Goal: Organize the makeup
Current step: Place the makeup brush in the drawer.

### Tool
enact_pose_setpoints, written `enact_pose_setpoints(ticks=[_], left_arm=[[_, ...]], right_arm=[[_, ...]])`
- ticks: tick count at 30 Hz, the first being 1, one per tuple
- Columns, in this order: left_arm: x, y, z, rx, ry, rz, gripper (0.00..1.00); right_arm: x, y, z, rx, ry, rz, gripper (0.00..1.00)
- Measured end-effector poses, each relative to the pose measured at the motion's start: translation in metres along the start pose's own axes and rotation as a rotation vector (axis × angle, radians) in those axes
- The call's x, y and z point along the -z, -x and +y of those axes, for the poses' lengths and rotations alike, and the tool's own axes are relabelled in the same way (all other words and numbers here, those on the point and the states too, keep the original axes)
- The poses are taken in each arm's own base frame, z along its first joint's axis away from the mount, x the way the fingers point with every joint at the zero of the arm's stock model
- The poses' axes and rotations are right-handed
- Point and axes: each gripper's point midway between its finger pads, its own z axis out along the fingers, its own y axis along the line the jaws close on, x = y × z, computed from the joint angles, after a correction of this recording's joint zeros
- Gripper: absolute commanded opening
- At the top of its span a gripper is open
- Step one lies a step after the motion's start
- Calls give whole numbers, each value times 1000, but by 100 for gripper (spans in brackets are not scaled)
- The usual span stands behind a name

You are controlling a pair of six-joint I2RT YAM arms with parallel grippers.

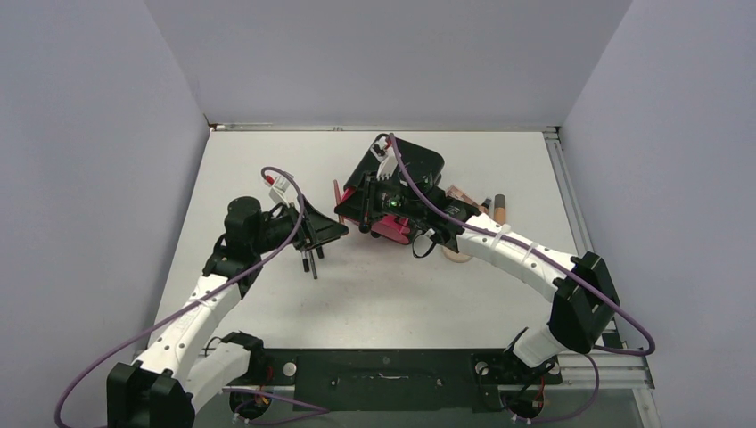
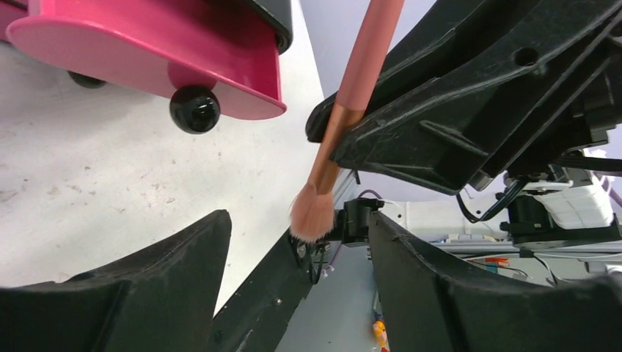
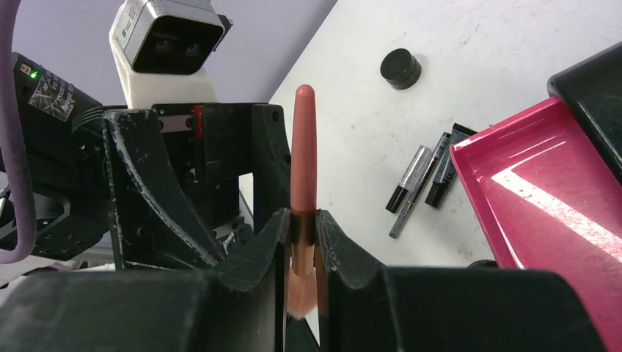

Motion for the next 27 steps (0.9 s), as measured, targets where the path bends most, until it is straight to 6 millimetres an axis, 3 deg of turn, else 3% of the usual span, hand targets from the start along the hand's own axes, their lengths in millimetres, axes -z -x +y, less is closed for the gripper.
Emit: enact_pose_setpoints(ticks=[3,11,17,22,27], left_arm=[[2,-2,6,1,27,0,81],[14,0,27,-6,127,-26,96],[34,16,46,-2,217,-107,96],[52,25,75,5,384,-148,96],[73,26,99,-50,577,-152,96]], right_arm=[[-1,-1,-4,-2,-19,2,5],[4,1,-23,43,-137,16,5],[17,25,-33,170,-269,4,7],[34,50,-41,332,-394,24,7],[46,52,-58,472,-493,111,8]])
